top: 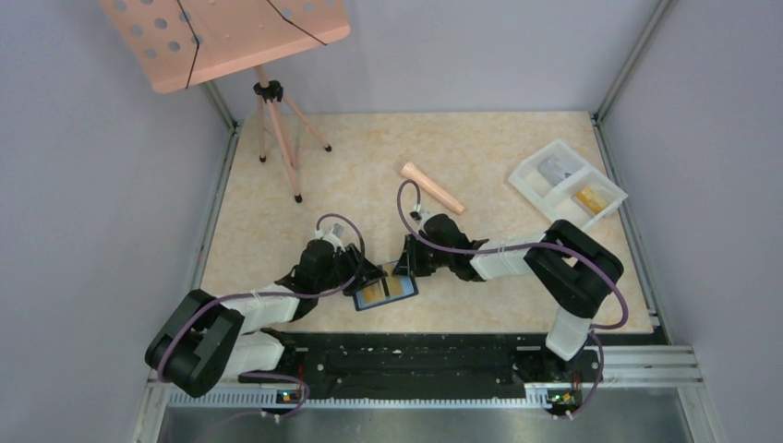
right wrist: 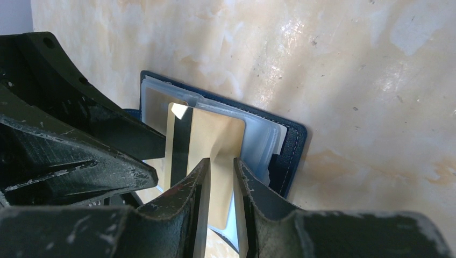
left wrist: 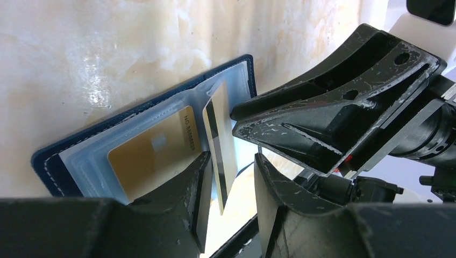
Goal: Take the credit cards out of the card holder
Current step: Remove the credit card from the card holder, then place the credit card in the storage box.
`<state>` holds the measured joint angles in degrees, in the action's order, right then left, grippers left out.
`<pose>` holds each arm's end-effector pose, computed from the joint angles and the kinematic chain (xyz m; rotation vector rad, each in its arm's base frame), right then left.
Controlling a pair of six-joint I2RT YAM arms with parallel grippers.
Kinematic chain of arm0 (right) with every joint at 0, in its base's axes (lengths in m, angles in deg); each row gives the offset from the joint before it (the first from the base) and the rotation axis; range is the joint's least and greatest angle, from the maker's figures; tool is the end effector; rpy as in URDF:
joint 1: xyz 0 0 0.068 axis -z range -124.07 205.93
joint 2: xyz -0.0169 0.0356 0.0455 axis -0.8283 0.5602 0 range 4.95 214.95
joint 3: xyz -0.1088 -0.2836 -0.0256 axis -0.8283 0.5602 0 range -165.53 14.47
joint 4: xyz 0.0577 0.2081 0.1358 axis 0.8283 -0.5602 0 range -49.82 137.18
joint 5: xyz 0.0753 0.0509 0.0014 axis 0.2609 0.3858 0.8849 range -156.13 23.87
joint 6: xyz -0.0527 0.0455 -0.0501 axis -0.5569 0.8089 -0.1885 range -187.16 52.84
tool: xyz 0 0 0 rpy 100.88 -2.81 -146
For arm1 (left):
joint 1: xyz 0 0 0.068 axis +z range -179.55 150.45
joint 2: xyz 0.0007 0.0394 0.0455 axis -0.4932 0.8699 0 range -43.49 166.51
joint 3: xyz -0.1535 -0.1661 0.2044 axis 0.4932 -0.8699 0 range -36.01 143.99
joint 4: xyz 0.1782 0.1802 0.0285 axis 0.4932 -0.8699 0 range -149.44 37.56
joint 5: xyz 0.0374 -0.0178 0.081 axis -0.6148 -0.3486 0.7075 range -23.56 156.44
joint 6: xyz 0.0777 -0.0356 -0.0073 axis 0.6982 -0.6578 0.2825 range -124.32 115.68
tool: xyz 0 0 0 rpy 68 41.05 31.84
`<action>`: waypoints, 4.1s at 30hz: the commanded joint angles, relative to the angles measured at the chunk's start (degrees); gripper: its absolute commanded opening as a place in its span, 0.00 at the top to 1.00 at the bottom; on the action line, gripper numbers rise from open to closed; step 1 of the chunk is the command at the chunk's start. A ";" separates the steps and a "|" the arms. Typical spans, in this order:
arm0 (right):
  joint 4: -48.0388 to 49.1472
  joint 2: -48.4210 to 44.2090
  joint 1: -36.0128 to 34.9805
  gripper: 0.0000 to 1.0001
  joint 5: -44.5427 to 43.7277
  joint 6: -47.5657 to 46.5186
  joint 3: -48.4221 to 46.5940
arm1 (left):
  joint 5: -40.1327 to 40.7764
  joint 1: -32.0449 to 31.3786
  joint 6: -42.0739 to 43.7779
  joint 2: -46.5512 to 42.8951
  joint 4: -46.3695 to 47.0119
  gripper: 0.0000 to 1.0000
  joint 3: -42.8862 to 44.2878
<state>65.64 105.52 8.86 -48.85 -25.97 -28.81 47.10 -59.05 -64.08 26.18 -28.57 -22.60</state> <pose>0.2338 0.2845 0.1458 -0.3069 2.4640 1.0957 0.1808 -0.1309 0.1494 -0.4045 2.3463 -1.2033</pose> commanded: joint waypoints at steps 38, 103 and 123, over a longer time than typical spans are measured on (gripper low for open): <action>0.55 -15.49 1.26 0.71 -5.65 -22.36 -0.58 | 17.61 1.19 -19.94 -23.20 -47.07 1.00 16.82; 13.01 -13.67 -20.78 1.00 -15.35 -60.92 0.88 | 16.41 2.12 -38.28 -35.62 -55.64 0.41 15.46; -8.67 -24.28 14.10 1.00 -6.58 -22.88 -3.18 | 36.22 2.22 -5.53 -41.82 -58.73 0.01 20.05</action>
<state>61.59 86.51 16.42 -58.03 -54.45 -31.26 76.70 -57.06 -81.83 -12.33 -87.54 -5.79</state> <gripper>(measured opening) 0.006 0.988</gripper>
